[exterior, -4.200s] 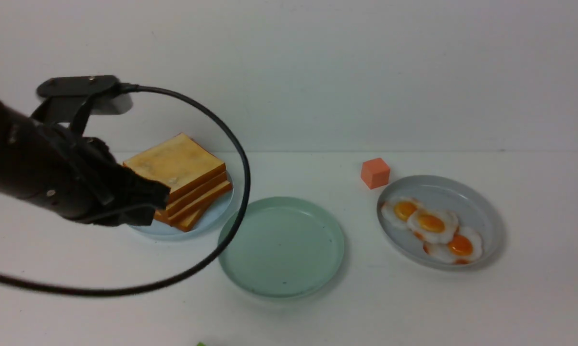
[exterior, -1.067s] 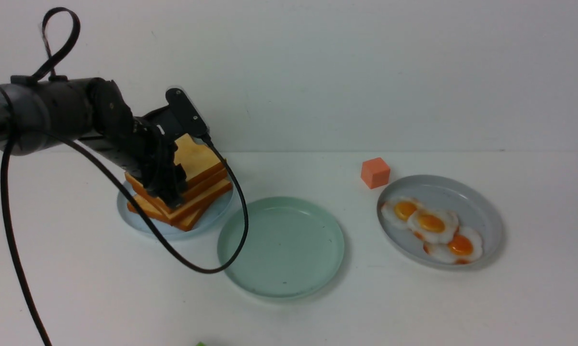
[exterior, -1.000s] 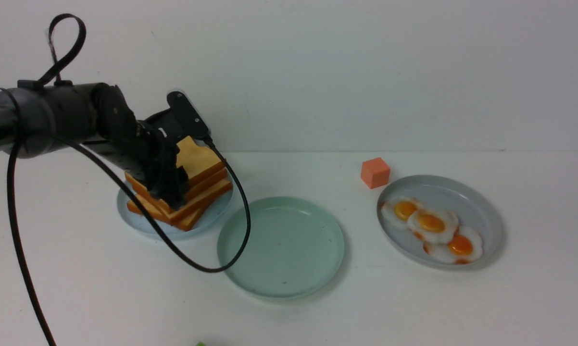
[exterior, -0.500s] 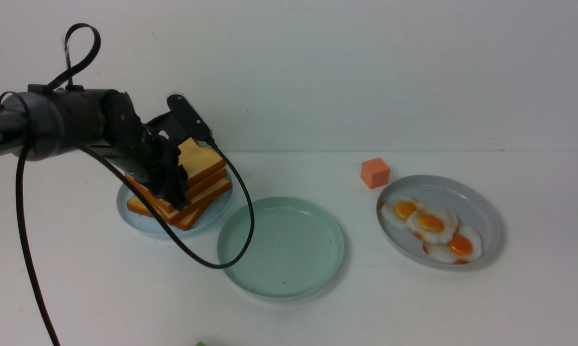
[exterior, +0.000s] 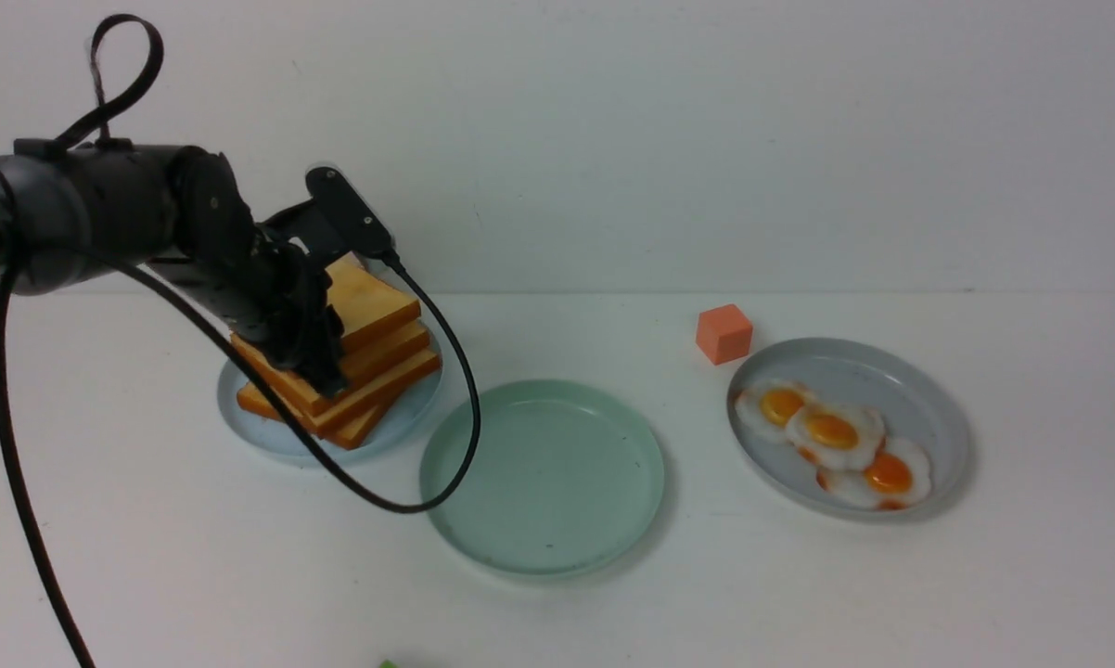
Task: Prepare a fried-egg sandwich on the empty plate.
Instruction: Use the left arm to grab a slice of bread, then use the left arm to put a slice of bread into the empty plate in the middle
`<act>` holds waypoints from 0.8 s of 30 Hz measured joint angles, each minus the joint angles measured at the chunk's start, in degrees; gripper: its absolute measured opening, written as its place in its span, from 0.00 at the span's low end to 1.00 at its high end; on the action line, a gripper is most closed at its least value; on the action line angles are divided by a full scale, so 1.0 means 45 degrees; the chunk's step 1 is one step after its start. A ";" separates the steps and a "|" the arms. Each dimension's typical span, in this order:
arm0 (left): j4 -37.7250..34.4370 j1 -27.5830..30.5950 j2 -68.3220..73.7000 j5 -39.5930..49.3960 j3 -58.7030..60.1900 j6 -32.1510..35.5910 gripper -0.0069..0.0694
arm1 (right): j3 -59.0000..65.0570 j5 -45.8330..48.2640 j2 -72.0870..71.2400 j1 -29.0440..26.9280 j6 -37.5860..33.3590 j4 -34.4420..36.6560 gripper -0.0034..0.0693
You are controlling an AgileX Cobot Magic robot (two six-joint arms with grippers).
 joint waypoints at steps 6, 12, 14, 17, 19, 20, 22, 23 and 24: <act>-0.0381 0.0000 -0.0449 0.0260 0.0000 0.0000 0.22 | 0.0000 0.0000 0.0000 0.0000 0.0000 0.0000 0.18; -0.0439 -0.0440 -0.1213 0.0578 0.0000 0.0000 0.22 | 0.0000 0.0000 0.0000 0.0000 0.0000 0.0000 0.18; -0.0432 -0.0611 -0.1374 0.0668 0.0000 0.0000 0.22 | 0.0000 0.0000 0.0000 0.0000 0.0000 0.0000 0.19; -0.0345 -0.1098 -0.1892 0.0962 0.0174 -0.0036 0.22 | 0.0000 0.0000 0.0000 0.0000 0.0000 0.0000 0.19; -0.0345 -0.1264 -0.2082 0.1033 0.0302 -0.0136 0.22 | 0.0000 0.0000 0.0000 0.0000 0.0000 0.0000 0.19; -0.0359 -0.1496 -0.2339 0.1064 0.0536 -0.0265 0.22 | 0.0000 0.0000 0.0000 0.0000 0.0000 0.0000 0.19; -0.0359 -0.1804 -0.2637 0.1021 0.0872 -0.0308 0.22 | 0.0000 0.0000 0.0000 0.0000 0.0000 0.0000 0.20; -0.0359 -0.2279 -0.2998 0.0848 0.1385 -0.0319 0.22 | 0.0000 0.0000 0.0000 0.0000 0.0000 0.0000 0.20; -0.0411 -0.2774 -0.3247 0.0520 0.1887 -0.0319 0.22 | 0.0000 0.0000 0.0000 0.0000 0.0000 0.0000 0.20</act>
